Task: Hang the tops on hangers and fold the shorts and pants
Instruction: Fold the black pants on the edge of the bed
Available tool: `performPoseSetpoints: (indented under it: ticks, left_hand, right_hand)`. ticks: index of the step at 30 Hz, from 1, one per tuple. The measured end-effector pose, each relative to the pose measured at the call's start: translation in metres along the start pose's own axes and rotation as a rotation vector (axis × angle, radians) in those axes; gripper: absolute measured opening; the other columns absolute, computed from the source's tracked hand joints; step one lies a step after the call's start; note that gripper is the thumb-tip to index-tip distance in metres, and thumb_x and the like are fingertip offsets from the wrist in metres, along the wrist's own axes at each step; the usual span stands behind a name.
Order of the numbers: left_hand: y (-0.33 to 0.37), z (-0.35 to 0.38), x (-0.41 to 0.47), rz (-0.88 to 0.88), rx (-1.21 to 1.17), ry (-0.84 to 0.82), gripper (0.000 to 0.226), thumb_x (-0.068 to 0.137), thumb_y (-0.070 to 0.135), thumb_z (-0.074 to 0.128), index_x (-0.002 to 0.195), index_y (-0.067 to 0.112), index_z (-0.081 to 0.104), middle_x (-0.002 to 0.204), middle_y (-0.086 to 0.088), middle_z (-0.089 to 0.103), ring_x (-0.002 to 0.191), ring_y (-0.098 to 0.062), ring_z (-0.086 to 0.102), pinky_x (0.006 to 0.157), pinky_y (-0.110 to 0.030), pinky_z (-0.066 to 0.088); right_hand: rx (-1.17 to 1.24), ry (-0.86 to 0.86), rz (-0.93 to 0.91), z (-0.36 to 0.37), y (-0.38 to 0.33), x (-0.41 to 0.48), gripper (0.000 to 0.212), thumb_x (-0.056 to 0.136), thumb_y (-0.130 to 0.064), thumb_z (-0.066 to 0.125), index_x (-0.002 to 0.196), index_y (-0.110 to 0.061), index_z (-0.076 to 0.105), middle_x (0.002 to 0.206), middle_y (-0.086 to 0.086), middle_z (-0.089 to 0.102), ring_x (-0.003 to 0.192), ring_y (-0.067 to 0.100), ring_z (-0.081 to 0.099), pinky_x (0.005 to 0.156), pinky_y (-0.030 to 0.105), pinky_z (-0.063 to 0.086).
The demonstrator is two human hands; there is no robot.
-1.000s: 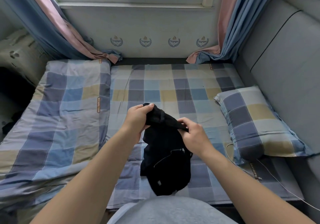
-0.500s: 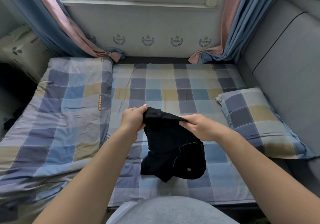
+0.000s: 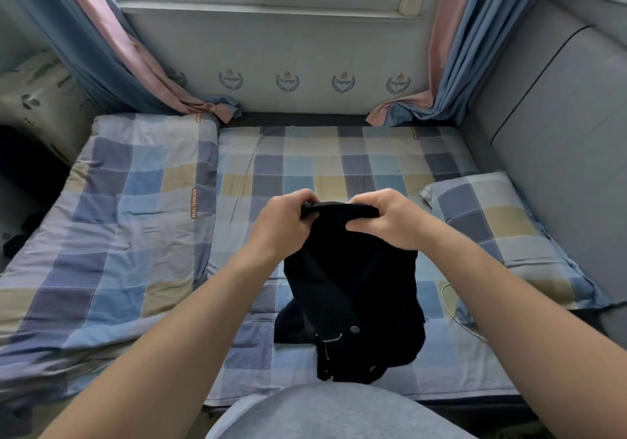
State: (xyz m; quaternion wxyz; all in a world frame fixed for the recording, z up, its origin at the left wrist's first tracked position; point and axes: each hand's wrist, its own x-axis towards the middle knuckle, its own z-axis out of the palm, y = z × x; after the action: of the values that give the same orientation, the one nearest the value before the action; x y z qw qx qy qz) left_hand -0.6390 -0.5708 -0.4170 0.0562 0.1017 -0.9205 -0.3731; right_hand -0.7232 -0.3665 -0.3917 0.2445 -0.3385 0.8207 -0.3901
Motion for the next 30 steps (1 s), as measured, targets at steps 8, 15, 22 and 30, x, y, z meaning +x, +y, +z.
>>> performPoseSetpoints:
  ticks: [8,15,22,30]
  left_hand:
    - [0.0,-0.003,0.005,-0.19,-0.021,0.04,0.033,0.068,0.012,0.04,0.084,0.028,0.063,0.085,0.007,0.067,0.085,-0.021,0.061,0.072,-0.035,0.053]
    - [-0.013,-0.02,-0.006,-0.245,-0.037,0.23,0.029,0.072,0.004,0.042,0.08,0.022,0.063,0.076,0.003,0.065,0.076,-0.015,0.057,0.066,-0.033,0.048]
    - [-0.059,-0.068,-0.015,-0.336,0.031,0.391,0.034,0.067,0.008,0.041,0.079,0.03,0.064,0.078,0.008,0.065,0.081,-0.024,0.056,0.073,-0.032,0.046]
    - [-0.131,-0.037,-0.029,-0.541,0.182,0.099,0.027,0.076,-0.002,0.046,0.083,0.01,0.069,0.079,-0.013,0.068,0.08,-0.036,0.062,0.075,-0.041,0.056]
  right_hand:
    - [-0.517,0.348,0.279,0.027,0.063,0.008,0.008,0.095,-0.017,0.06,0.097,-0.023,0.065,0.098,-0.003,0.054,0.091,0.026,0.058,0.069,0.035,0.048]
    - [-0.703,0.556,0.356,0.051,0.101,0.001,0.014,0.096,-0.01,0.052,0.103,-0.019,0.06,0.105,0.002,0.058,0.097,0.027,0.05,0.072,0.032,0.033]
    - [-0.601,0.546,0.715,0.015,0.145,-0.03,0.025,0.091,-0.001,0.042,0.093,-0.017,0.061,0.107,0.009,0.062,0.098,0.032,0.056,0.074,0.035,0.043]
    - [-0.066,0.727,0.816,0.01,0.147,-0.024,0.026,0.087,0.005,0.045,0.092,-0.009,0.066,0.099,0.017,0.062,0.088,0.041,0.061,0.07,0.048,0.061]
